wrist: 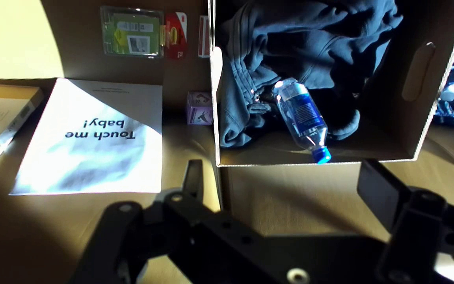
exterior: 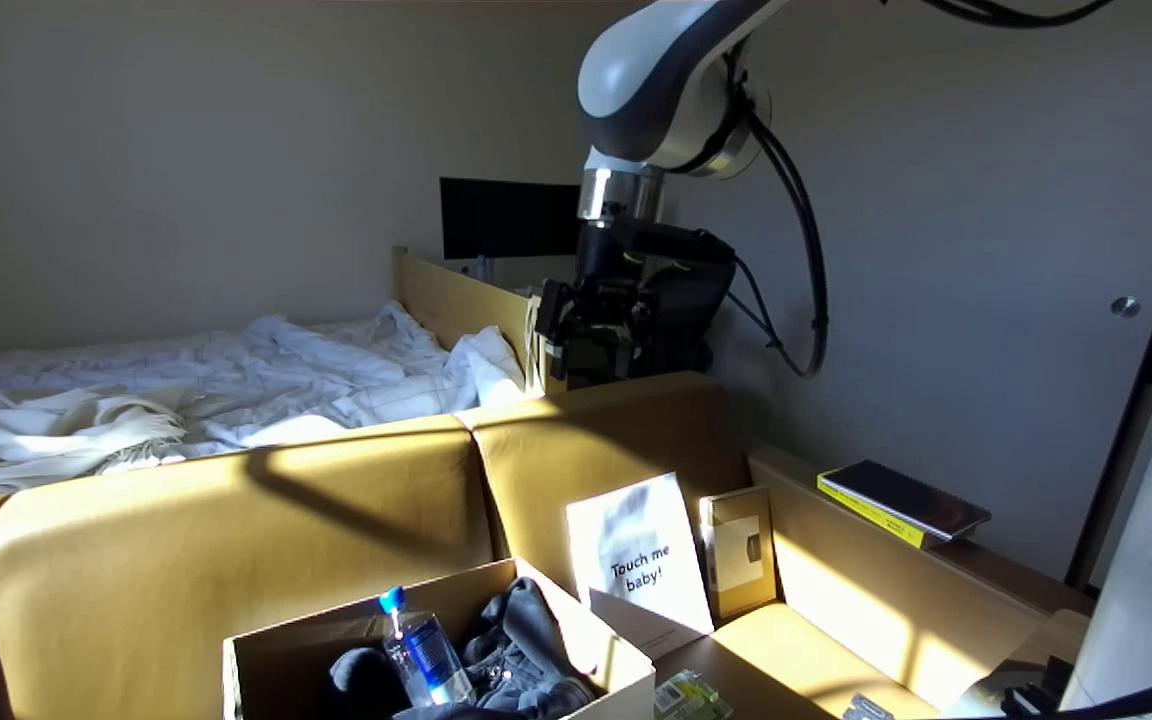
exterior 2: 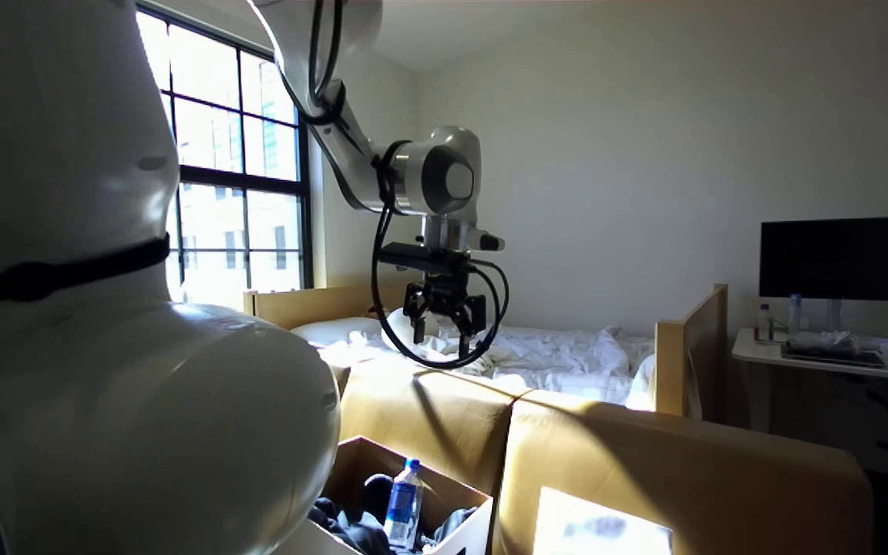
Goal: Remove the bottle out of the box
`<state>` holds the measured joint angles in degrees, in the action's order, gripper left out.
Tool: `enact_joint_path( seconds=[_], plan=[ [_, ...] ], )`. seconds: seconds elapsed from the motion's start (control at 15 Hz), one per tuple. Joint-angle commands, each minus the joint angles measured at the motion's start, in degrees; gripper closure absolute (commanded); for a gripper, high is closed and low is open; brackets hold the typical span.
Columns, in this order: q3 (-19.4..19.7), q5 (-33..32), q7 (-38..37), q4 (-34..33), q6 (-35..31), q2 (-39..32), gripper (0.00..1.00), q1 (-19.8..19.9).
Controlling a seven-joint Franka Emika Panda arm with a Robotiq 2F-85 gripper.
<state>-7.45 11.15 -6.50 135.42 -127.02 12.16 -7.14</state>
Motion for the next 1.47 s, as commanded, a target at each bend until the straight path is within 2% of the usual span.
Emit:
enact_joint_path(
  seconds=[0.0,0.07,0.13,0.4,0.47,0.53,0.73,0.93,1.0,1.13,1.4],
  plan=[
    [-0.8,4.6,4.8,-3.0,-0.7,-9.6,0.00,-2.4],
    [-1.0,5.6,6.1,-3.4,-0.3,-10.9,0.00,-2.6],
    [-1.1,2.9,2.5,-2.0,0.0,-8.0,0.00,-1.8],
    [-1.4,3.8,3.8,-3.6,0.0,-11.6,0.00,-2.1],
    [-1.9,3.5,0.5,-1.9,-2.6,-8.5,0.00,-2.5],
    [-2.2,2.7,-1.2,-2.6,-3.1,-8.3,0.00,-2.8],
    [-4.1,-2.7,-7.0,-12.5,1.6,-15.6,0.00,-3.9],
    [-4.9,-4.9,-7.3,-22.5,4.2,-26.3,0.00,-5.3],
    [-4.2,-7.4,-9.1,-25.1,4.6,-29.3,0.00,-5.7],
    [-1.8,-16.2,-14.6,-31.2,6.3,-36.5,0.00,-8.2],
    [0.7,-19.3,-13.6,-45.3,10.9,-51.1,0.00,-12.0]
  ],
)
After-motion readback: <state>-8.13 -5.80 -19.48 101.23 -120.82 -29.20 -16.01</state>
